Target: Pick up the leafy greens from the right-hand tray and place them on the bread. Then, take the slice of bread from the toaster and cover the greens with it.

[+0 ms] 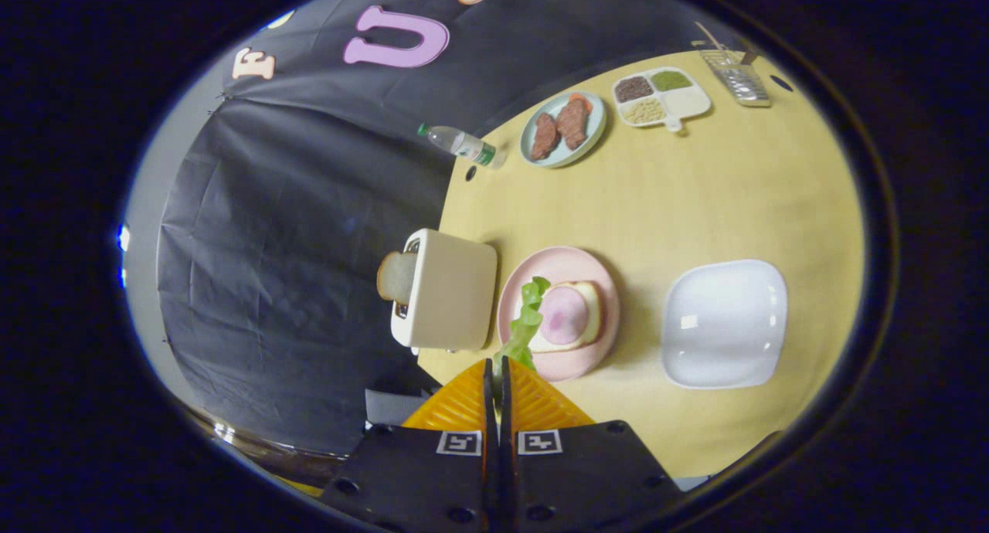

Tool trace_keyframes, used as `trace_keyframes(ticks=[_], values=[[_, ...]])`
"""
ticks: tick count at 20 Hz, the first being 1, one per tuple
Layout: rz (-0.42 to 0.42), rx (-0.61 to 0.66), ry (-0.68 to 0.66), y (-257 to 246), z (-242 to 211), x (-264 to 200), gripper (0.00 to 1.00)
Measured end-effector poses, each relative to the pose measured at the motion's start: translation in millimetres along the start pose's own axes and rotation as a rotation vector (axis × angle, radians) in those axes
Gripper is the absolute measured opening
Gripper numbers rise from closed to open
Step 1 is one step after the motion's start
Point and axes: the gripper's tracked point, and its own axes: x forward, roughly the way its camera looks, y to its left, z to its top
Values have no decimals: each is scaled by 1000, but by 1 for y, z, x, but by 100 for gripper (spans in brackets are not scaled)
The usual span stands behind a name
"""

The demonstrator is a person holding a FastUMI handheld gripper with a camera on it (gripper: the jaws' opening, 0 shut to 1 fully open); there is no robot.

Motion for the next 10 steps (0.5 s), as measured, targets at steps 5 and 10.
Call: trace_keyframes(ticks=[5, 10], values=[[-23, -26, 65, 2, -3, 60, 3], [-121, -18, 70, -35, 10, 93, 3]])
